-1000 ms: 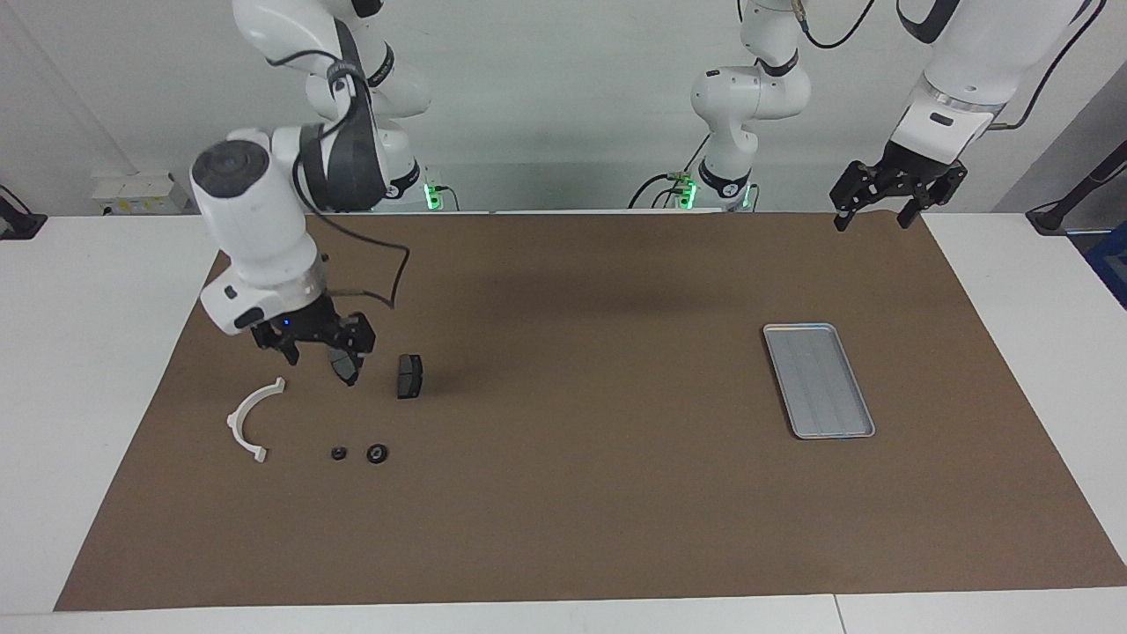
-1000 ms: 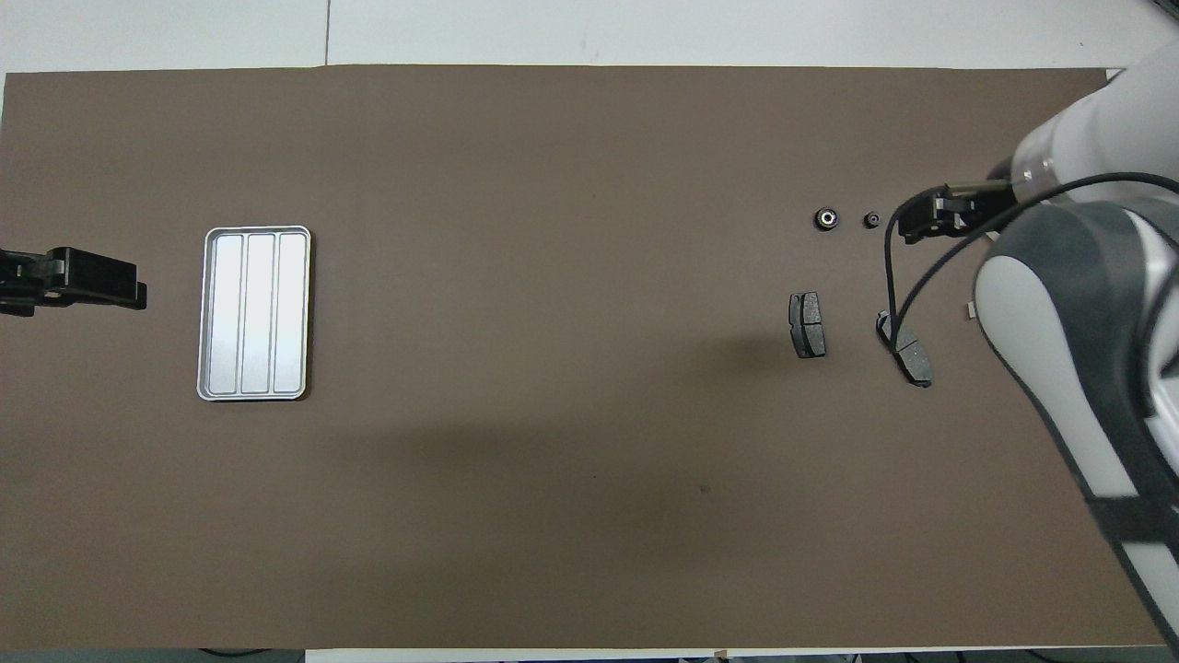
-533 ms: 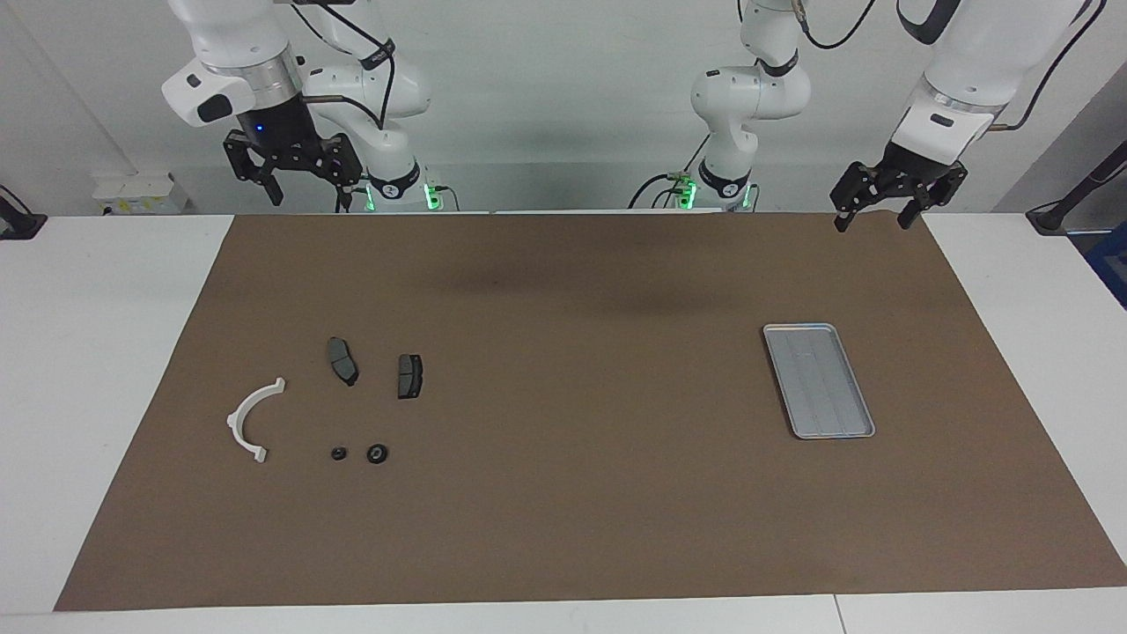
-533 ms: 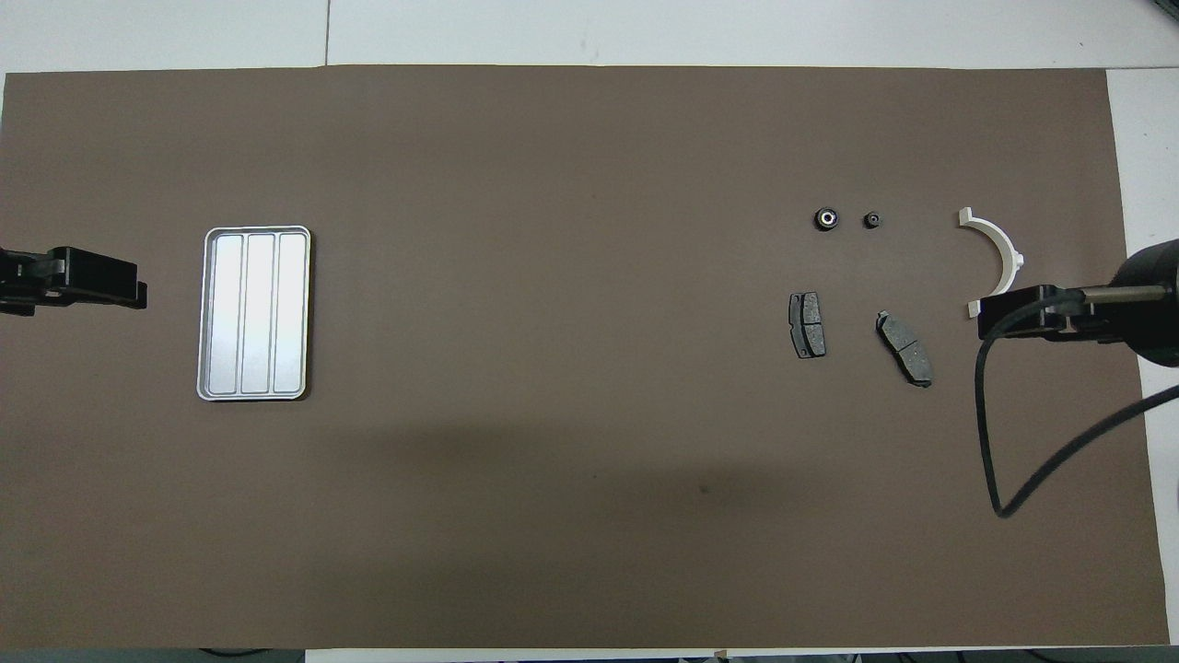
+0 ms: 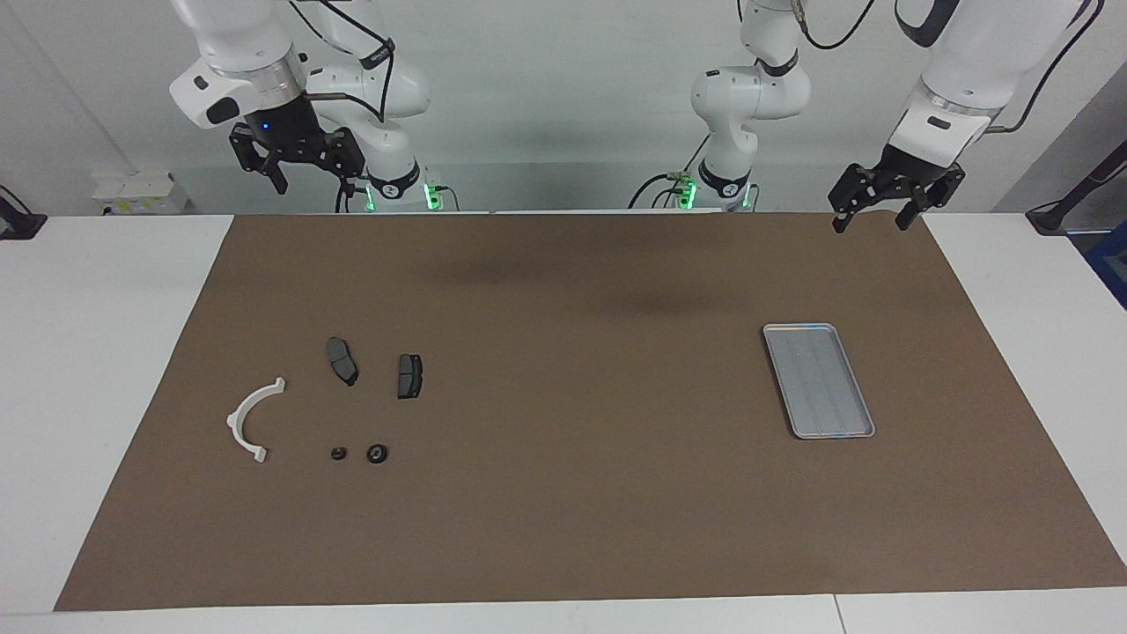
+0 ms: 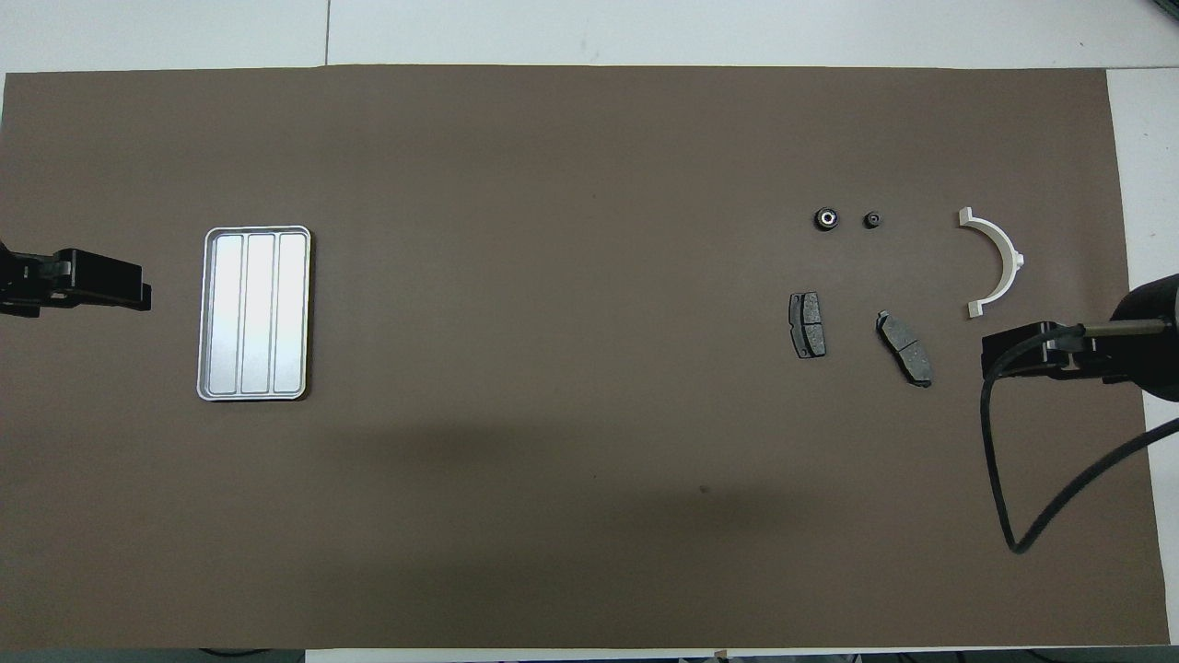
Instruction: Place bearing gear from tray to pile
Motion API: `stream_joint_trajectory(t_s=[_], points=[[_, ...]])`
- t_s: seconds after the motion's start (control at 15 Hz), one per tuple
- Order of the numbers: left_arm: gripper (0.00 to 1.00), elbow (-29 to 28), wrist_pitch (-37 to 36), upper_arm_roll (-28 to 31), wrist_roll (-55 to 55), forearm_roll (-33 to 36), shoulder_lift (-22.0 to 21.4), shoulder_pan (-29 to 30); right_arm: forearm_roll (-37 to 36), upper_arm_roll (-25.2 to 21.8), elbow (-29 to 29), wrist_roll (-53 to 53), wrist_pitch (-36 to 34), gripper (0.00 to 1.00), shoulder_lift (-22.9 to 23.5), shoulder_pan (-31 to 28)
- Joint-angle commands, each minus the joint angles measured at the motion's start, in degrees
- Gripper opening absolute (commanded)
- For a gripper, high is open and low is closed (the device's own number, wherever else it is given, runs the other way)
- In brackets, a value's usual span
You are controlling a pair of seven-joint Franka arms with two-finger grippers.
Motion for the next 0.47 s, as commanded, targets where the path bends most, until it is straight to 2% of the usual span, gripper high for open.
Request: stream_joint_trajectory(t_s=[0.0, 0.4], points=[[1.00, -3.10, 1.60, 0.46, -0.23, -0.60, -2.36, -0.56, 1.42, 0.13, -0.51, -0.59, -0.34, 1.00, -0.41, -0.23], [1.00, -3.19, 2.22, 0.46, -0.23, -0.69, -2.36, -0.56, 1.33, -0.13, -0.51, -0.50, -0.25, 1.00, -0.58, -0.40]])
